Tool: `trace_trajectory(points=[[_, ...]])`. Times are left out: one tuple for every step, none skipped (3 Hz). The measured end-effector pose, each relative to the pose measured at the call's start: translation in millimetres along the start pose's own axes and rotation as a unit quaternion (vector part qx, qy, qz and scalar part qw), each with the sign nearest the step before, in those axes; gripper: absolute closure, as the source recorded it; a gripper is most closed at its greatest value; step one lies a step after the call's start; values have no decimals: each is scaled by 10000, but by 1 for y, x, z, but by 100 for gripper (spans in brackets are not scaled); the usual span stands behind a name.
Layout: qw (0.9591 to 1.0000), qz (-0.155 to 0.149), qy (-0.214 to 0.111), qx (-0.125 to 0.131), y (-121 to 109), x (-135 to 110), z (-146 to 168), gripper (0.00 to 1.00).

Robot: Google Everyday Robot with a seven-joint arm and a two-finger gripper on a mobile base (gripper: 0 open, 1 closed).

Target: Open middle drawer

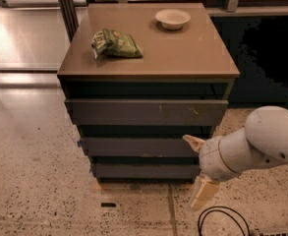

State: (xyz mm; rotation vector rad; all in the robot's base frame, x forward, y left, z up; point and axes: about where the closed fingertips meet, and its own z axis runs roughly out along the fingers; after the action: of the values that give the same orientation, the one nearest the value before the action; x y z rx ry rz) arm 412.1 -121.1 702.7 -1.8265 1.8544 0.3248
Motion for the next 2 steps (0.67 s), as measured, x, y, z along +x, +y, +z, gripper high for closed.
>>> trace_trajectory(points=[[9999,-51,105,-16,-22,23,58,0],[9999,-51,104,-16,-22,23,58,0]])
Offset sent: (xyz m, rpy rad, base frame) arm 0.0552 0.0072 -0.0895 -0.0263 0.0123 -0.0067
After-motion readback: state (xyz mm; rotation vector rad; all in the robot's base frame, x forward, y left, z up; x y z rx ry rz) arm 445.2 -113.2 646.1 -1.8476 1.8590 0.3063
